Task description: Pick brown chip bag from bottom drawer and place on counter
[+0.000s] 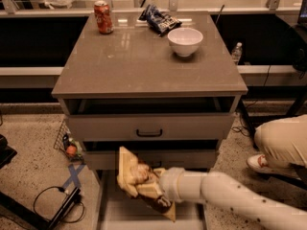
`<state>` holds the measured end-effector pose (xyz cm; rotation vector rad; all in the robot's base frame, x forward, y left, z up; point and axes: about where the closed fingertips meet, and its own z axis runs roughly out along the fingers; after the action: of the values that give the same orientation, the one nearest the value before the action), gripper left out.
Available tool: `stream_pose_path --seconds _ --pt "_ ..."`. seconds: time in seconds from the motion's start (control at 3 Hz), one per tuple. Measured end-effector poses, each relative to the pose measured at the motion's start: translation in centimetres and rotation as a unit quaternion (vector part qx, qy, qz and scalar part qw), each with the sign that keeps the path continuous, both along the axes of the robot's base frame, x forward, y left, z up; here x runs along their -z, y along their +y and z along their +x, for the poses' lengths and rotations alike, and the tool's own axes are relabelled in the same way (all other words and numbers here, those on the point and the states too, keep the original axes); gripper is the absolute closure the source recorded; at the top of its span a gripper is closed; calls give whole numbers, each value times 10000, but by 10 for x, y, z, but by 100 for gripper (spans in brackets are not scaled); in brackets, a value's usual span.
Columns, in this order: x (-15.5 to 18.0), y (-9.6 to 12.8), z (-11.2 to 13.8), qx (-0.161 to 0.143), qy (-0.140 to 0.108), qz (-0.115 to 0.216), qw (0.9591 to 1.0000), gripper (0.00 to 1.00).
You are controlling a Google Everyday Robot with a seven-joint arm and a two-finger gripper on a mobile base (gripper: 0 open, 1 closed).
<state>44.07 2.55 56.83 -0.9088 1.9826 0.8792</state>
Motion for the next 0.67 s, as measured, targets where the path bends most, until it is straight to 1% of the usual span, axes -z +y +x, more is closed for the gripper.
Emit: stream_pose_path --seconds 0.33,0.67 --pt "-73 7 16 50 -24 -184 9998 100" --pt "-149 14 20 55 -159 -503 9986 100"
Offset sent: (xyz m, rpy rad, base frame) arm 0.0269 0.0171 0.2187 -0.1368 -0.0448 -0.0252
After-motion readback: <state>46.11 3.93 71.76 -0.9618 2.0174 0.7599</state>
